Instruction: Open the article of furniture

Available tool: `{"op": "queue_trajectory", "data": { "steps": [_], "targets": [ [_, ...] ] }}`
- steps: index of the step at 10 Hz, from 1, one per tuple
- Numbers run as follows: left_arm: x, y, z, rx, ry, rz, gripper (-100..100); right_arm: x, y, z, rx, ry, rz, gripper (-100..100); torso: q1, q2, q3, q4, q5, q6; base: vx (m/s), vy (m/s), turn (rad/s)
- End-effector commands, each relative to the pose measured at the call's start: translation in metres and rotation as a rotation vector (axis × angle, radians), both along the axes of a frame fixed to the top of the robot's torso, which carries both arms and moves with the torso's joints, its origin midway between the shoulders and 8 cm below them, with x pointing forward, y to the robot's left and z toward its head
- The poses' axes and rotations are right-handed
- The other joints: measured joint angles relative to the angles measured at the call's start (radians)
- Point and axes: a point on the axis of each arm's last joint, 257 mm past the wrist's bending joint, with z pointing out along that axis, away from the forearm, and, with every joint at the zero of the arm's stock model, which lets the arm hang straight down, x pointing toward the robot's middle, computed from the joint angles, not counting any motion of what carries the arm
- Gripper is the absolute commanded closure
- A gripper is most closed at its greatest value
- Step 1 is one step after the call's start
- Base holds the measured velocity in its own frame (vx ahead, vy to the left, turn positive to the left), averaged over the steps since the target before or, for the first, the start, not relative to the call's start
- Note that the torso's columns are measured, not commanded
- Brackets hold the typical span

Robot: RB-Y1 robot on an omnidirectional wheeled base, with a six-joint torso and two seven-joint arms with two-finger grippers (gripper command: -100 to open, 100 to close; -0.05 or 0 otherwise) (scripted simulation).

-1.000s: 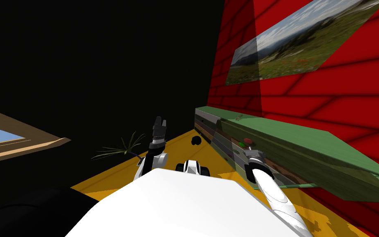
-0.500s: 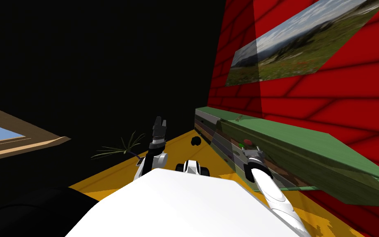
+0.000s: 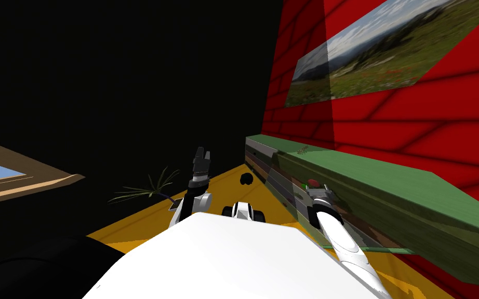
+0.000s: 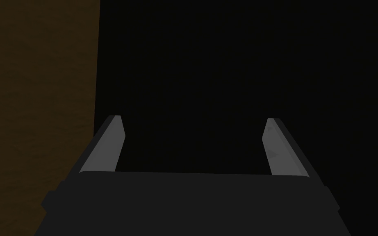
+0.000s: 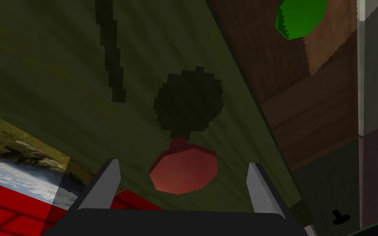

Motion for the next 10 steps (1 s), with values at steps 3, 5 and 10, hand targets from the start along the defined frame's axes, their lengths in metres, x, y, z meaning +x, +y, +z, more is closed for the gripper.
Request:
{"op": "queue_trajectory", "data": {
  "steps": [3, 5, 10],
  "targets": [
    [0.000, 0.000, 0.000, 0.000, 0.000, 0.000, 0, 0.000, 0.002, 0.003, 0.002, -0.002, 0.012, 100, -0.002, -0.004, -0.001, -0.004, -0.006, -0.004, -0.074, 0.122, -0.043],
    [0.000, 0.000, 0.000, 0.000, 0.000, 0.000, 0, 0.000, 0.004, 0.004, 0.003, -0.003, 0.019, 100, -0.001, -0.003, -0.001, -0.001, -0.001, -0.001, -0.108, 0.187, -0.027],
    [0.000, 0.000, 0.000, 0.000, 0.000, 0.000, 0, -0.004, 0.016, 0.001, -0.031, -0.012, -0.022, -100, -0.006, -0.002, -0.001, 0.000, -0.002, 0.000, -0.018, -0.036, 0.033]
  ]
}}
